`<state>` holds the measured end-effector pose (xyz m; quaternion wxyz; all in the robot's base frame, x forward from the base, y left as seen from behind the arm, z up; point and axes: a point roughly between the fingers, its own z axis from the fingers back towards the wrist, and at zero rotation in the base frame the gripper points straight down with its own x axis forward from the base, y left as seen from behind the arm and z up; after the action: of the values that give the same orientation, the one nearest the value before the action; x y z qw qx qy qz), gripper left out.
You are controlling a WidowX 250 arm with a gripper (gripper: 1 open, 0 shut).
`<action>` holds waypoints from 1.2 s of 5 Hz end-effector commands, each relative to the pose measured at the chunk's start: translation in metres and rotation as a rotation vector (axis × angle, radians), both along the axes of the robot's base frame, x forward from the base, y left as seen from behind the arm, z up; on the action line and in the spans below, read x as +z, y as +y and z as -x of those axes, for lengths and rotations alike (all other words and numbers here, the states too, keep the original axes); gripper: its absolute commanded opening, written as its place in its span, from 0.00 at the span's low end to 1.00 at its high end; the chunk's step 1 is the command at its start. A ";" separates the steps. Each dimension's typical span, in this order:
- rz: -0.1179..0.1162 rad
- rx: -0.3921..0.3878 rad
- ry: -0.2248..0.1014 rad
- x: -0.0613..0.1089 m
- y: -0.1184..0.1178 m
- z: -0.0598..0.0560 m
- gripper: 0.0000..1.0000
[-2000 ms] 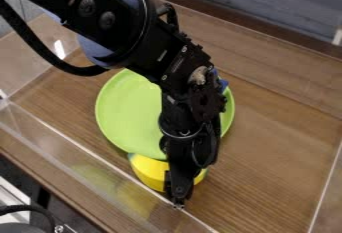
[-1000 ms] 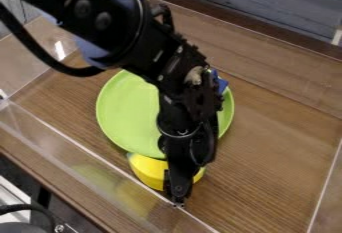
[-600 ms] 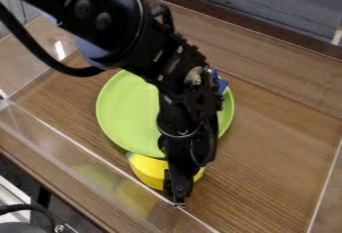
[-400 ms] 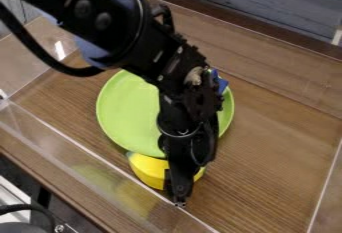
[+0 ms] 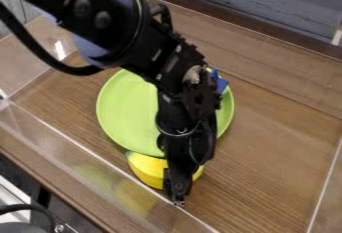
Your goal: Put the banana in the green plate
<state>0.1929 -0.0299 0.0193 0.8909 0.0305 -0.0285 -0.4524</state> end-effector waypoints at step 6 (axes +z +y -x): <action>-0.007 0.036 -0.026 0.008 0.009 -0.008 0.00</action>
<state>0.1905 -0.0231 0.0198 0.8965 0.0319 -0.0176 -0.4415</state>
